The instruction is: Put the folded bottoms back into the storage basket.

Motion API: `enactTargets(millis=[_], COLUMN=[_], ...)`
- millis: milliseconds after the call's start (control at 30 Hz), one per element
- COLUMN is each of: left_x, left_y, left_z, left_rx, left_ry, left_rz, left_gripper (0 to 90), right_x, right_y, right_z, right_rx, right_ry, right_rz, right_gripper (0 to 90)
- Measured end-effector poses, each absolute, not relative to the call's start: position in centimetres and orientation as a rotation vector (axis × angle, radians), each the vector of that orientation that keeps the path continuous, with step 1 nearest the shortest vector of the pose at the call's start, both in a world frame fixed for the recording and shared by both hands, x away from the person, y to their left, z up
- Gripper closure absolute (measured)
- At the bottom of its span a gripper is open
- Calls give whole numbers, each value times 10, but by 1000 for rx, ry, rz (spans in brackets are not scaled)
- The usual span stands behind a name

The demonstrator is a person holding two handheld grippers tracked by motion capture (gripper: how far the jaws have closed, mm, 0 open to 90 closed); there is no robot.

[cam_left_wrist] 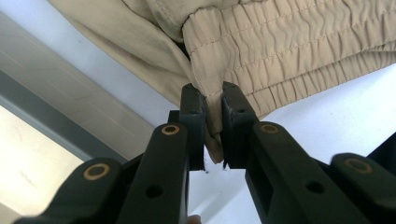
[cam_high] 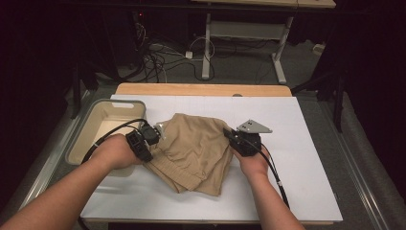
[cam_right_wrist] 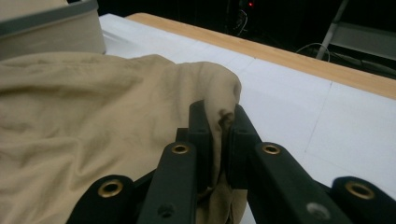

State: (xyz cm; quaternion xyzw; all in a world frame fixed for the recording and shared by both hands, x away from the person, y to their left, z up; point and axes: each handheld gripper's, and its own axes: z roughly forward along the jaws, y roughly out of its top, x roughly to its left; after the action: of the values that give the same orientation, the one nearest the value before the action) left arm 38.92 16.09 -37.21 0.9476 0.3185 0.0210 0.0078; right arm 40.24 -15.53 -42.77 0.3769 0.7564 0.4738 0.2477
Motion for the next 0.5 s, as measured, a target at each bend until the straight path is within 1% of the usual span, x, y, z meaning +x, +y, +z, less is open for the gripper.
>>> enactTargets(millis=[367, 500], left_x=[395, 395], left_y=[167, 171], left_z=[-353, -341], left_rx=[2940, 2943], left_ry=[1032, 1032], left_rz=[1, 0], left_gripper=[795, 795], right_x=[399, 398], right_y=[-150, -148], right_z=[-410, -401], right_rx=[970, 966], right_ry=[2055, 2046], right_rz=[1327, 1348], right_gripper=[846, 846])
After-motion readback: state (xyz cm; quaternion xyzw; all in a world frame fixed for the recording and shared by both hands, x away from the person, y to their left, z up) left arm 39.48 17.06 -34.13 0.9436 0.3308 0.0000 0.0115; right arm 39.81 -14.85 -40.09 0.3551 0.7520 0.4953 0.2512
